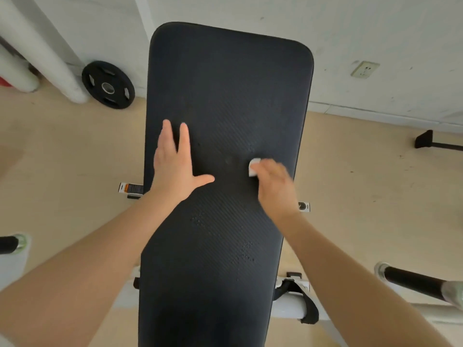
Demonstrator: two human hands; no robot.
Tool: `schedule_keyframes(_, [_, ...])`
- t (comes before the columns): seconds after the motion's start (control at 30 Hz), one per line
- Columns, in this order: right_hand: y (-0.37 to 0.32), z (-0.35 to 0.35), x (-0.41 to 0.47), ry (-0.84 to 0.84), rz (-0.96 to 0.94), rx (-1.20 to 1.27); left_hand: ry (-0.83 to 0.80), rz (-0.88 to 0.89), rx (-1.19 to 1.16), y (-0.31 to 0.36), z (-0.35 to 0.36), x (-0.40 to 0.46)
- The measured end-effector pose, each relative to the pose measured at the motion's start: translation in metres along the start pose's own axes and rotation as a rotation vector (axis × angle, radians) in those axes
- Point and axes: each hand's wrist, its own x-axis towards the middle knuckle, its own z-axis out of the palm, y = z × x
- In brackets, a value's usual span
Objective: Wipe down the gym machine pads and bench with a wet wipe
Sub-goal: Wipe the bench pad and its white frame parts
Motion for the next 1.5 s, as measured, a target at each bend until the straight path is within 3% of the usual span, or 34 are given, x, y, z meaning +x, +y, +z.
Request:
schedule_keyframes(0.13, [-0.005, 0.000, -0.036, -0.292, -0.116, -0.022, -0.070, -0.110, 0.022, -0.032, 0.008, -0.027])
schedule_keyframes(0.2, [-0.004, -0.010, -0.012, -0.213, -0.042, 0.020, -0.128, -0.120, 0.022, -0.037, 0.010, -0.028])
schedule_keyframes(0.33, [-0.005, -0.030, 0.062, 0.113, 0.194, 0.200, -0.141, -0.116, 0.054, -0.038, 0.012, -0.024])
schedule_keyframes(0.5, [-0.017, 0.000, 0.061, 0.107, 0.115, -0.022, -0.127, -0.141, 0.090, -0.034, 0.015, -0.022])
schedule_keyframes(0.67, [-0.041, 0.031, -0.034, -0.167, -0.117, -0.013, -0.123, -0.136, 0.087, -0.034, 0.017, -0.022])
schedule_keyframes(0.73, [-0.041, 0.025, -0.035, -0.246, -0.055, 0.063, -0.124, -0.129, 0.078, -0.035, 0.017, -0.022])
schedule_keyframes(0.77, [-0.039, 0.019, -0.022, -0.236, -0.012, 0.102, -0.129, -0.124, 0.075, -0.036, 0.017, -0.023])
schedule_keyframes(0.9, [-0.031, -0.015, 0.063, 0.161, 0.213, 0.267, -0.134, -0.119, 0.085, -0.037, 0.019, -0.021])
schedule_keyframes(0.97, [-0.026, -0.022, 0.095, 0.193, 0.252, 0.235, -0.132, -0.121, 0.085, -0.037, 0.020, -0.020])
schedule_keyframes(1.1, [-0.030, -0.001, 0.082, 0.099, 0.079, -0.048, -0.126, -0.116, 0.074, -0.038, 0.020, -0.021])
schedule_keyframes(1.2, [-0.044, 0.021, 0.038, -0.020, -0.100, -0.044, -0.106, -0.107, 0.066, -0.038, 0.020, -0.021])
schedule_keyframes(1.33, [-0.060, 0.024, -0.004, -0.393, -0.211, -0.039, -0.102, -0.115, 0.067, -0.035, 0.020, -0.022])
schedule_keyframes(1.4, [-0.058, 0.017, 0.013, -0.352, -0.216, -0.066, -0.106, -0.115, 0.069, -0.036, 0.021, -0.023])
schedule_keyframes(1.5, [-0.057, 0.000, 0.068, -0.023, -0.122, -0.111, -0.103, -0.099, 0.079, -0.037, 0.019, -0.023])
